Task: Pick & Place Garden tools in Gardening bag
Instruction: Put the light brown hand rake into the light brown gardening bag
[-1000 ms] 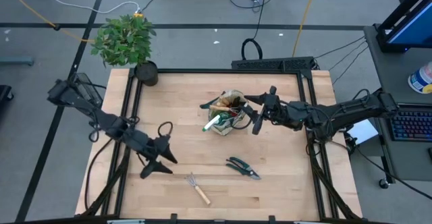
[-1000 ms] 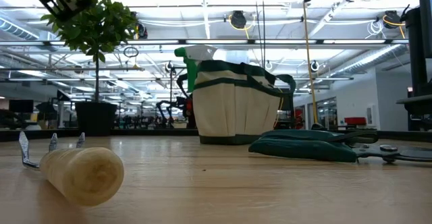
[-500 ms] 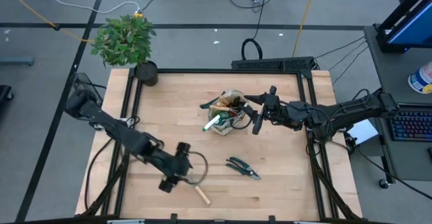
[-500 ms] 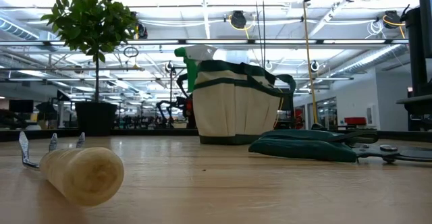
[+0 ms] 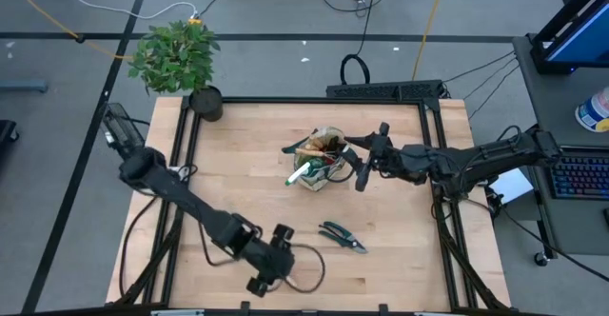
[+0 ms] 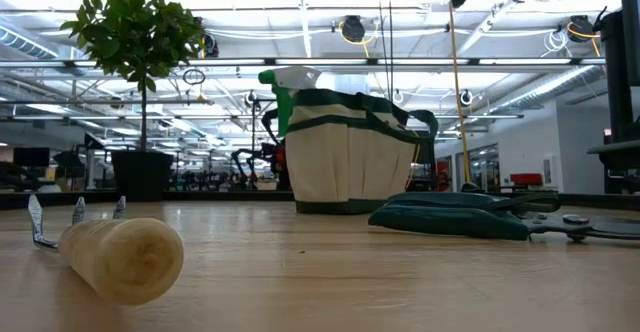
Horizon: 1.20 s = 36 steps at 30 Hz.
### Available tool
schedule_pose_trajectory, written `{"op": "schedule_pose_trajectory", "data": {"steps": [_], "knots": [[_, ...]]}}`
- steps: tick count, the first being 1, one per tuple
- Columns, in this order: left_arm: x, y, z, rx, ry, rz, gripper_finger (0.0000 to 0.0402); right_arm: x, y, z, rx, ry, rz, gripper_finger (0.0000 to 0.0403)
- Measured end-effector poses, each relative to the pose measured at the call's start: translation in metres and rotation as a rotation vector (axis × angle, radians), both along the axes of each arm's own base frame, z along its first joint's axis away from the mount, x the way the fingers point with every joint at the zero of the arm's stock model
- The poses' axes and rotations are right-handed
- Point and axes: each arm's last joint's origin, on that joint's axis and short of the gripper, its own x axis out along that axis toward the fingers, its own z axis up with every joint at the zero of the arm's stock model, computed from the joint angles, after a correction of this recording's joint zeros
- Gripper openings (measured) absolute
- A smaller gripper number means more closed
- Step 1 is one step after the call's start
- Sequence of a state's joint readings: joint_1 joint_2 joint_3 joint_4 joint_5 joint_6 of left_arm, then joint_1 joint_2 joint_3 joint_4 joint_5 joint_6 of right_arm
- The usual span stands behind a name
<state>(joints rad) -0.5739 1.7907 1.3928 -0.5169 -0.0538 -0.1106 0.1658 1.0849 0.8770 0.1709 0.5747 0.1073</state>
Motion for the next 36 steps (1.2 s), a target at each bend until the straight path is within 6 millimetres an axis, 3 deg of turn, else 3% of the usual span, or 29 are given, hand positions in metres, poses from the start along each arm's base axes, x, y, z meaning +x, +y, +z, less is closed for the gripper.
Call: {"op": "schedule_pose_trajectory", "data": {"steps": [5,16,27,36], "knots": [[0.009,-0.018,-0.03,0.043,0.071,-0.02,0.0225,-0.001,0.0,-0.005,-0.008,0.05,0.0,0.0192],[0.016,-0.039,-0.065,0.075,0.136,-0.032,0.0225,-0.001,0.0,-0.005,-0.009,0.056,0.003,0.0192],[0.026,-0.031,-0.081,0.136,0.128,0.003,0.0225,-0.001,0.0,-0.005,-0.009,0.057,0.003,0.0193],[0.025,-0.039,-0.096,0.135,0.162,-0.03,0.0225,-0.001,0.0,-0.006,-0.01,0.063,0.003,0.019]]}}
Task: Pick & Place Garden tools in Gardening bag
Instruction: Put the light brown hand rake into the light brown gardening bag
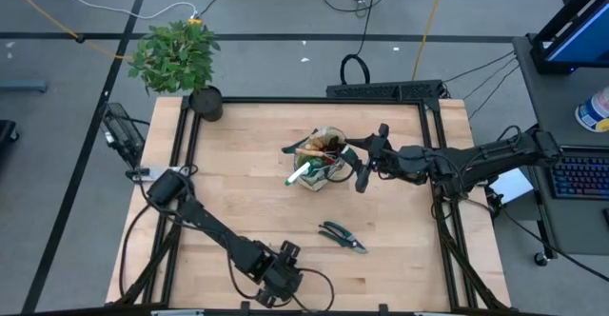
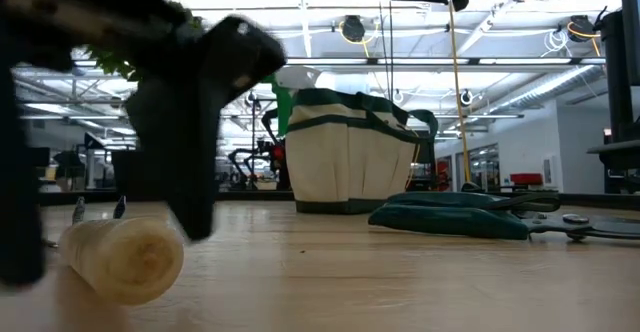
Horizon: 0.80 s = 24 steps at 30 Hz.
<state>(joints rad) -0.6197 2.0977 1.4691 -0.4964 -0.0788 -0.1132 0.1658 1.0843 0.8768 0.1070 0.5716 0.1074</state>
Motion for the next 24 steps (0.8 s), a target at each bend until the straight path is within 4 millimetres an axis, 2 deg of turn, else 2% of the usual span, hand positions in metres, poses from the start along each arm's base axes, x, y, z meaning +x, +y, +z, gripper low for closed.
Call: {"op": "schedule_pose_trajectory", "data": {"steps": [5,11,15,21,24], "knots": [[0.003,-0.002,-0.013,0.007,0.003,0.002,0.0225,0.0,0.0,0.0,-0.036,0.016,0.003,0.019],[0.005,-0.002,-0.018,0.006,0.016,0.024,0.022,-0.004,-0.001,0.002,-0.038,0.019,0.003,0.019],[0.005,-0.002,-0.019,0.004,0.016,0.023,0.0178,-0.011,-0.002,0.008,-0.033,-0.011,0.002,0.0188],[0.005,-0.002,-0.02,-0.01,0.028,0.034,0.0083,-0.021,-0.004,0.018,-0.026,-0.053,0.002,0.0188],[0.006,0.0,-0.021,-0.031,0.041,0.09,0.007,-0.026,-0.005,0.021,-0.025,-0.06,0.001,0.0185]]}}
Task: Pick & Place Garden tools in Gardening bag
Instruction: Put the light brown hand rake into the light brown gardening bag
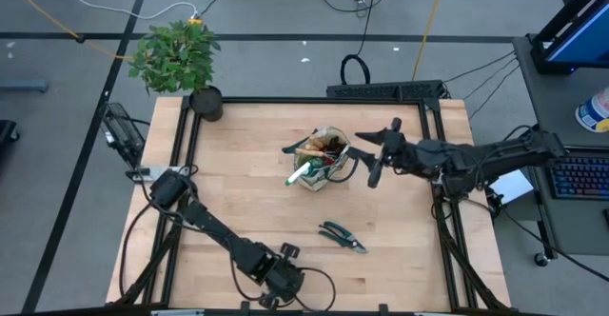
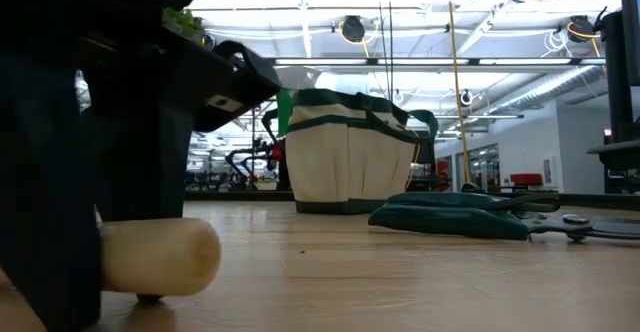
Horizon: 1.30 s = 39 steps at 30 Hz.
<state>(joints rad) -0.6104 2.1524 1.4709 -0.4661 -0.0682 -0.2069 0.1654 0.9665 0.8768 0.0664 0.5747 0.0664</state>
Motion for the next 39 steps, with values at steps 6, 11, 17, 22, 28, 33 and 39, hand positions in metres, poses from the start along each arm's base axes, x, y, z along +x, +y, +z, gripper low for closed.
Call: {"op": "schedule_pose_trajectory", "data": {"steps": [6,11,17,22,28,33,39], "knots": [[0.004,0.009,0.002,-0.059,0.033,0.164,0.007,-0.008,-0.001,0.002,0.002,0.007,0.0,0.0186],[0.006,0.025,0.016,-0.062,0.037,0.272,0.007,-0.012,-0.002,0.003,0.03,0.006,-0.002,0.0187],[0.007,0.05,0.07,-0.133,-0.052,0.387,0.007,-0.015,-0.002,0.002,0.042,0.022,-0.002,0.0187],[0.011,0.079,0.119,-0.195,-0.231,0.464,0.007,-0.017,-0.001,0.002,0.048,0.02,0.006,0.0187],[0.008,0.107,0.178,-0.258,-0.512,0.514,0.007,-0.019,0.001,0.003,0.047,0.022,0.019,0.0187],[0.008,0.129,0.218,-0.255,-0.766,0.53,0.007,-0.02,0.002,0.003,0.042,0.027,0.026,0.0187],[0.02,0.156,0.238,-0.201,-0.987,0.534,0.007,-0.02,0.002,0.003,0.041,0.028,0.026,0.0187]]}}
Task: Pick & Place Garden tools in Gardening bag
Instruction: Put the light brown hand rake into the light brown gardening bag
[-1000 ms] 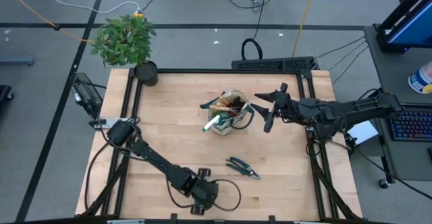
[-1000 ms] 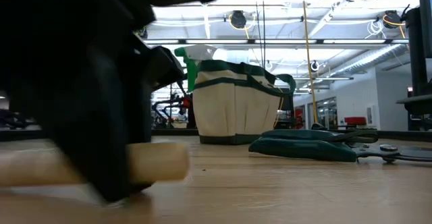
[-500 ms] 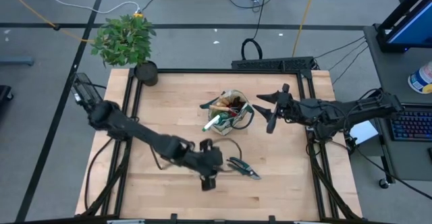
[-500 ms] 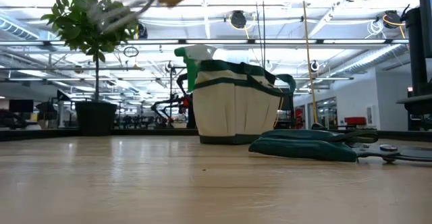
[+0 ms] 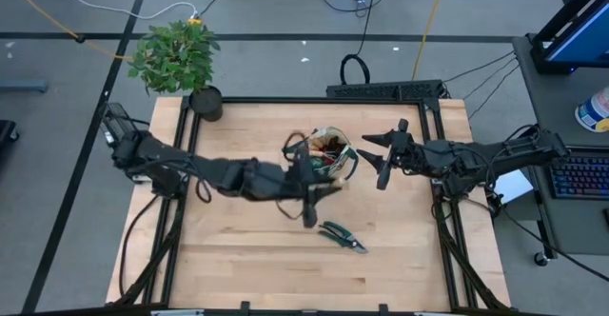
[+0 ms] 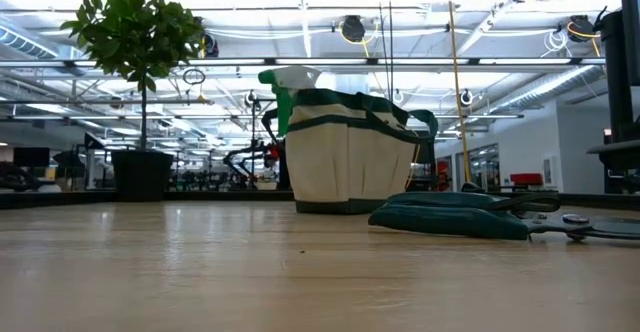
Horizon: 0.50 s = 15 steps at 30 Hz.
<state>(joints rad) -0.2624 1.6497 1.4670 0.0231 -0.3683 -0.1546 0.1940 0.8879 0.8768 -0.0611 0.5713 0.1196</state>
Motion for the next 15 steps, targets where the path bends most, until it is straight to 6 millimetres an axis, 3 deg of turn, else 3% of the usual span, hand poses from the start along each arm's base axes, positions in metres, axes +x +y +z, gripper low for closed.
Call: {"op": "schedule_pose_trajectory", "data": {"steps": [7,15], "knots": [[0.01,0.052,0.004,0.071,-0.025,0.148,0.007,0.0,0.0,0.0,-0.007,0.003,0.001,0.0187],[0.013,0.11,0.011,0.076,-0.097,0.143,0.007,0.0,0.0,-0.001,-0.027,0.019,0.001,0.0187]]}}
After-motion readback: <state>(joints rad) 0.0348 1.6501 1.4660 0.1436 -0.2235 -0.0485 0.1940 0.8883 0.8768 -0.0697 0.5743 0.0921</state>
